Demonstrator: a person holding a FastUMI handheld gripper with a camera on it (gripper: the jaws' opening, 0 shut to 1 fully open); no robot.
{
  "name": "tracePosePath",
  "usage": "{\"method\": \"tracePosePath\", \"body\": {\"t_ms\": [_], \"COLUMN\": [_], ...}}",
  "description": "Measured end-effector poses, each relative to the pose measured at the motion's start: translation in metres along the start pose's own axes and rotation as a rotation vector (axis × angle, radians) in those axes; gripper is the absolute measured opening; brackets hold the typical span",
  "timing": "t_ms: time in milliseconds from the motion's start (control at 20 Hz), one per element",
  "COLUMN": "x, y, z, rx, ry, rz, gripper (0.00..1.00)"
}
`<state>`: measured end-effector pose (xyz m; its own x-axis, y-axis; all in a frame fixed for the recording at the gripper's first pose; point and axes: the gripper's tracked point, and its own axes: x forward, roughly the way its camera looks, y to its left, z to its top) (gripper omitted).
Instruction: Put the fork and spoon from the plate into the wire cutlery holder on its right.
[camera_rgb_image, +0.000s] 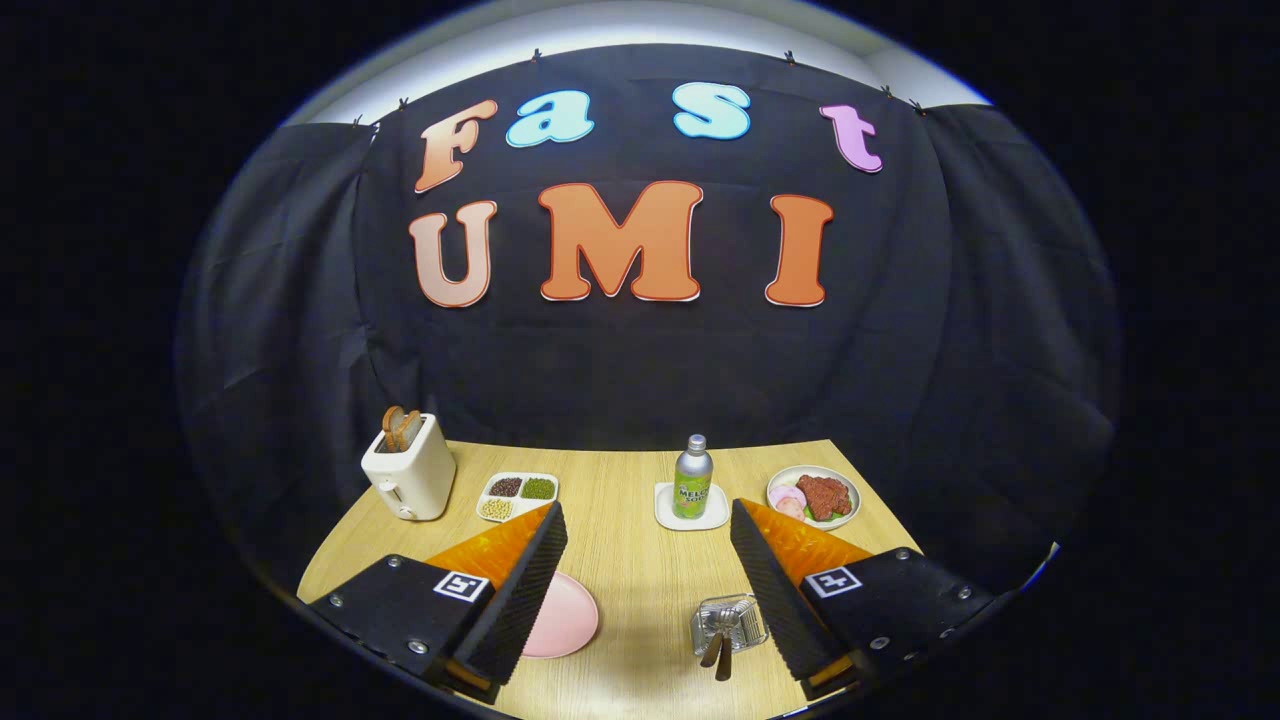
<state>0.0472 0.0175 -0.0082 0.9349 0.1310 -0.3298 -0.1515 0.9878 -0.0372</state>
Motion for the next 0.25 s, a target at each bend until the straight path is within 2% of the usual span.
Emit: {"method": "tracePosePath", "body": {"t_ms": [250], "x": [-0.0019], "y": [-0.0008], "z": [-0.0008], "rx": [-0.002], "ry": [0.004], "rz": [-0.003], "gripper": [0.99]}}
